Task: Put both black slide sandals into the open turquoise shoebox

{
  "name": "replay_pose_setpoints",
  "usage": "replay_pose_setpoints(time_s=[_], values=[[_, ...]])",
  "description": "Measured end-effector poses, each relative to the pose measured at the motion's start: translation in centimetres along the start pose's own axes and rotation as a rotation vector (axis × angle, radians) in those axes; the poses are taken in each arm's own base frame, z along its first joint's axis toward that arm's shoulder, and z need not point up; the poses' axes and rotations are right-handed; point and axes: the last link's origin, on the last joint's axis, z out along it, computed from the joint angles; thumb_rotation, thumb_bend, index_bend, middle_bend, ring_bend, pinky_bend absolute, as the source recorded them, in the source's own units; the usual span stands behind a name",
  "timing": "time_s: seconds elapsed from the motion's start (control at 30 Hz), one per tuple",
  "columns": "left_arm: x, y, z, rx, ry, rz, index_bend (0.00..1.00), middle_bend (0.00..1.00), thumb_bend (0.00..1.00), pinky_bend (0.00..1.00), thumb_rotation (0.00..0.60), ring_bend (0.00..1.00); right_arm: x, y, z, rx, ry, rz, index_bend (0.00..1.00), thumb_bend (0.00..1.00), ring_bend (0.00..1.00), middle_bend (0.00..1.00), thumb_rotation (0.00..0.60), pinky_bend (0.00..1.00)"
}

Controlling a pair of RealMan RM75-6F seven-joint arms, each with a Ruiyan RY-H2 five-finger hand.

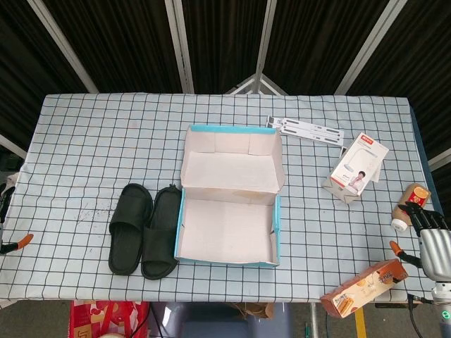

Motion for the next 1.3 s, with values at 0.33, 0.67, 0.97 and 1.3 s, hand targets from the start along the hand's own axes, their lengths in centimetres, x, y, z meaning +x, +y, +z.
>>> replay_pose_setpoints(time_s=[0.33,0.67,0.97,1.3], values=[[0.0,0.6,-0.2,-0.021,0.006,0.006,0.0,0.0,0.22,0.01,0.6,0.0,0.0,0.2,-0.2,-0.009,-0.011,0.006,0.24,0.23,0.25,0.21,0.6,0.21],[-0.6,1.1,0.0,-0.037,-0.016,0.024,0.0,0.0,0.22,0.01,0.6,0.0,0.3,0.1,-0.5,-0.016,-0.003,0.012,0.24,0.23,0.25,0.21,0.6,0.21],[-0.5,2.1,-0.5,-0.087,-0.016,0.002,0.0,0.01,0.22,0.01,0.6,0.0,0.2,0.3,-0.4,-0.024,-0.016,0.017,0.24,0.23,0.25,0.21,0.6,0.21],[-0.6,5.8,0.9,-0.156,-0.061,0.022,0.0,0.04,0.22,0.01,0.6,0.0,0.1,0.5,-0.2,-0.028,-0.025,0.024,0.24,0.23,0.25,0.21,0.6,0.21]])
